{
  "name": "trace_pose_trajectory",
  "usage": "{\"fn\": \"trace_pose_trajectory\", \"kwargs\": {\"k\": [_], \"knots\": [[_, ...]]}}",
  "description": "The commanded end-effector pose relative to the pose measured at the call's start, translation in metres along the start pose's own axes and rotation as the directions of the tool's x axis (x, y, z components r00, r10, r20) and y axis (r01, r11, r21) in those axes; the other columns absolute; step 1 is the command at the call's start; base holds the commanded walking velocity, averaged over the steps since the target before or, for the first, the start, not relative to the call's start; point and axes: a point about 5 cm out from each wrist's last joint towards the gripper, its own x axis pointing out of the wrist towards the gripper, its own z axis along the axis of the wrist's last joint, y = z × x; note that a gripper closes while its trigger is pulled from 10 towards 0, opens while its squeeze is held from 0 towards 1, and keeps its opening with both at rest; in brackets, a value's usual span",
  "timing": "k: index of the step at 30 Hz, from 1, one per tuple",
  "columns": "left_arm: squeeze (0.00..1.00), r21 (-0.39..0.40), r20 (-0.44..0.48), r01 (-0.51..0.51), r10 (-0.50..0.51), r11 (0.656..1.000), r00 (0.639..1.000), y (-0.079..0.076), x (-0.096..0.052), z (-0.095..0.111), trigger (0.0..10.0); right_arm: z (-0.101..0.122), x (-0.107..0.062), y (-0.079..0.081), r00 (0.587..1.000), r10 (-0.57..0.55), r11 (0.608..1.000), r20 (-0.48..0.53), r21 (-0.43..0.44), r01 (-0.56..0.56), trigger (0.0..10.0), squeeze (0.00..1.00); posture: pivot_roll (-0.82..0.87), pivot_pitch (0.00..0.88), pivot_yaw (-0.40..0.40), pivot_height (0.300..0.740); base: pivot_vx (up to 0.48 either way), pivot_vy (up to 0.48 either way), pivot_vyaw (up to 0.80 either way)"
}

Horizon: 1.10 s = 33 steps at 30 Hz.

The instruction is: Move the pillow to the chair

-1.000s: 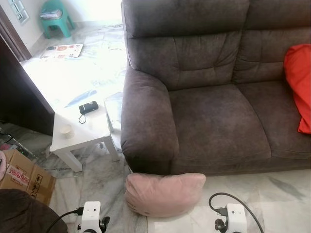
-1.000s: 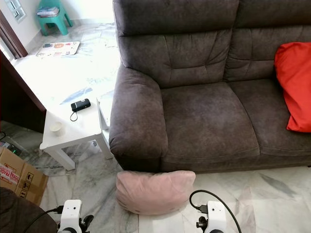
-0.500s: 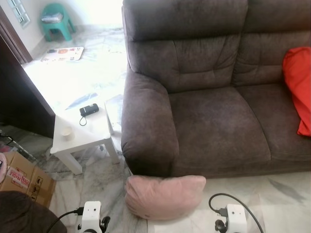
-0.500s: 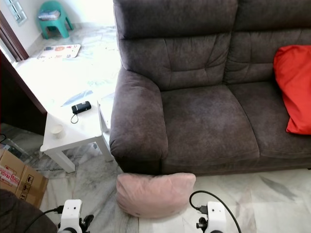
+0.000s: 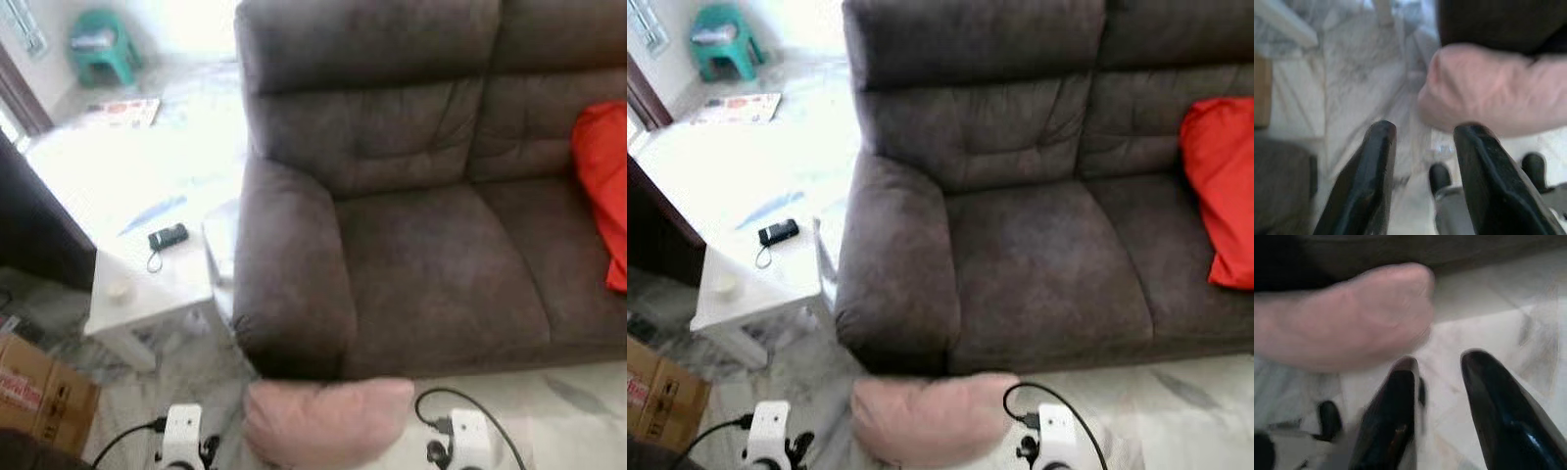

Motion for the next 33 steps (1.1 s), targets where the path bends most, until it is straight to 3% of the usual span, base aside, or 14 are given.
{"fn": "trace_pose_trajectory", "kwargs": {"k": [1,16,23,24,26,27,29,30,31,32,33], "knots": [[0.0,0.005,-0.019,-0.016,0.016,1.0,1.0,0.008,-0.003,-0.006,10.0,-0.001,0.0,0.005,1.0,0.012,1.0,-0.005,0.003,-0.012,10.0,0.0,0.01,0.067,0.046,0.74,0.0,0.0,0.0],[0.0,0.021,-0.02,-0.03,0.03,0.999,0.999,0.011,-0.004,-0.008,10.0,0.011,0.003,0.009,0.998,0.036,0.999,0.043,-0.016,-0.035,10.0,0.0,0.01,0.081,0.043,0.74,0.0,0.0,0.0],[0.0,0.024,0.181,-0.074,0.069,0.997,0.981,0.02,-0.002,0.023,10.0,0.05,0.006,0.02,0.967,0.093,0.996,0.236,-0.035,-0.087,10.0,0.0,0.01,0.091,0.042,0.74,0.0,0.0,0.0],[0.0,0.06,0.292,-0.093,0.072,0.994,0.954,0.021,-0.002,0.042,10.0,0.069,0.005,0.02,0.938,0.096,0.995,0.334,-0.018,-0.095,10.0,0.0,0.02,0.091,0.04,0.74,0.0,0.0,0.0],[0.0,0.084,0.385,-0.101,0.061,0.991,0.921,0.02,-0.004,0.058,10.0,0.083,0.003,0.02,0.911,0.095,0.995,0.402,-0.017,-0.096,10.0,0.0,0.01,0.091,0.041,0.74,0.0,0.0,0.0],[0.0,0.102,0.468,-0.11,0.05,0.989,0.882,0.018,-0.008,0.073,10.0,0.095,0.001,0.022,0.884,0.103,0.995,0.456,-0.03,-0.1,10.0,0.0,0.01,0.091,0.041,0.74,0.0,0.0,0.0],[0.0,0.108,0.527,-0.123,0.048,0.987,0.848,0.018,-0.012,0.084,10.0,0.105,-0.001,0.024,0.853,0.122,0.992,0.507,-0.05,-0.112,10.0,0.0,0.01,0.088,0.037,0.74,0.0,0.0,0.0],[0.0,0.106,0.602,-0.136,0.045,0.985,0.797,0.017,-0.019,0.099,10.0,0.124,-0.008,0.028,0.786,0.135,0.991,0.604,-0.064,-0.121,10.0,0.0,0.01,0.077,0.038,0.74,0.0,0.0,0.0],[0.0,0.106,0.602,-0.136,0.045,0.985,0.797,0.017,-0.019,0.099,10.0,0.124,-0.008,0.028,0.786,0.135,0.991,0.604,-0.064,-0.121,10.0,0.0,0.01,0.077,0.038,0.74,0.0,0.0,0.0],[0.0,0.111,0.654,-0.147,0.039,0.983,0.755,0.017,-0.026,0.109,10.0,0.139,-0.015,0.03,0.727,0.138,0.99,0.672,-0.063,-0.128,10.0,0.0,0.01,0.075,0.038,0.74,0.0,0.0,0.0],[0.0,0.113,0.671,-0.154,0.039,0.982,0.741,0.017,-0.029,0.113,10.0,0.144,-0.017,0.03,0.707,0.138,0.989,0.694,-0.067,-0.128,10.0,0.0,0.01,0.069,0.038,0.74,0.0,0.0,0.0]]}}
